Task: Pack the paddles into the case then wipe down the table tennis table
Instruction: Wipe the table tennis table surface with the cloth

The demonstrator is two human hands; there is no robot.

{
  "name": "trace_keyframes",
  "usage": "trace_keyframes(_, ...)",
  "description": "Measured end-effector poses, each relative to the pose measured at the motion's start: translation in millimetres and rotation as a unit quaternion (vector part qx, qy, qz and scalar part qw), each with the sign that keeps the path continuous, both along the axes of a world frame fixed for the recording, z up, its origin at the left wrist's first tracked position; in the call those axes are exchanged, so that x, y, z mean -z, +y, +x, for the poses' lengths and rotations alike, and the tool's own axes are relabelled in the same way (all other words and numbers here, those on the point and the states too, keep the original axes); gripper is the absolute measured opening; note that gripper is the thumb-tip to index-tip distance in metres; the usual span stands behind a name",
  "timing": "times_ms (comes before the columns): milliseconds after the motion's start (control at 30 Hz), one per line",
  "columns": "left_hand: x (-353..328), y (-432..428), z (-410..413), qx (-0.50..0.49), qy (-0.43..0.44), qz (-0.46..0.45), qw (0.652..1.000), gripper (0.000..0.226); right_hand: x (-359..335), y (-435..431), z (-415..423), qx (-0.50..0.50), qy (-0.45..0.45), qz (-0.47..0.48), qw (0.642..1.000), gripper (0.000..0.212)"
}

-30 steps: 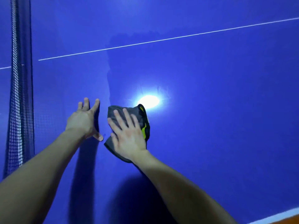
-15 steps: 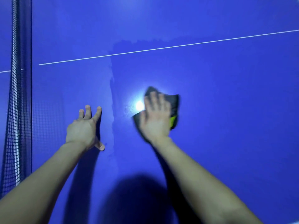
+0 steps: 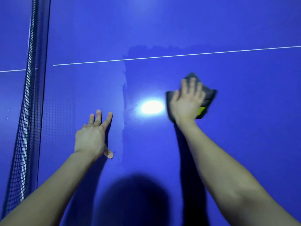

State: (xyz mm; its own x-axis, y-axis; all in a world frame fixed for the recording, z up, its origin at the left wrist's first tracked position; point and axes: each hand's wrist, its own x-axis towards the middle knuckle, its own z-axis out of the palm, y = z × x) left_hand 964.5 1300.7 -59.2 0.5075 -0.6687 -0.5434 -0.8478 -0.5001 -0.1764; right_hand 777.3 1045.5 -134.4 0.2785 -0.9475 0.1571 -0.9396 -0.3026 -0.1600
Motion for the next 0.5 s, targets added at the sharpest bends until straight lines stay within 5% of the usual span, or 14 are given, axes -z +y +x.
trace_keyframes(133, -10, -1, -3, 0.001, -0.001, -0.012, 1.000, 0.172, -3, 85, 106, -0.334, 0.012, 0.032, 0.942, 0.057)
trace_keyframes(233, -12, 0, -3, -0.006, 0.009, -0.019, 1.000, 0.171, 3, 55, 101, -0.429, -0.018, 0.021, 0.903, 0.052)
trace_keyframes(367, -12, 2, -1, -0.002, 0.010, -0.017, 1.000, 0.170, 7, -56, 33, -0.180, -0.019, -0.007, 0.984, 0.053)
trace_keyframes(500, -13, 0, -1, 0.014, 0.002, -0.021, 1.000, 0.167, 5, -64, 63, -0.012, -0.004, 0.028, 1.000, 0.060)
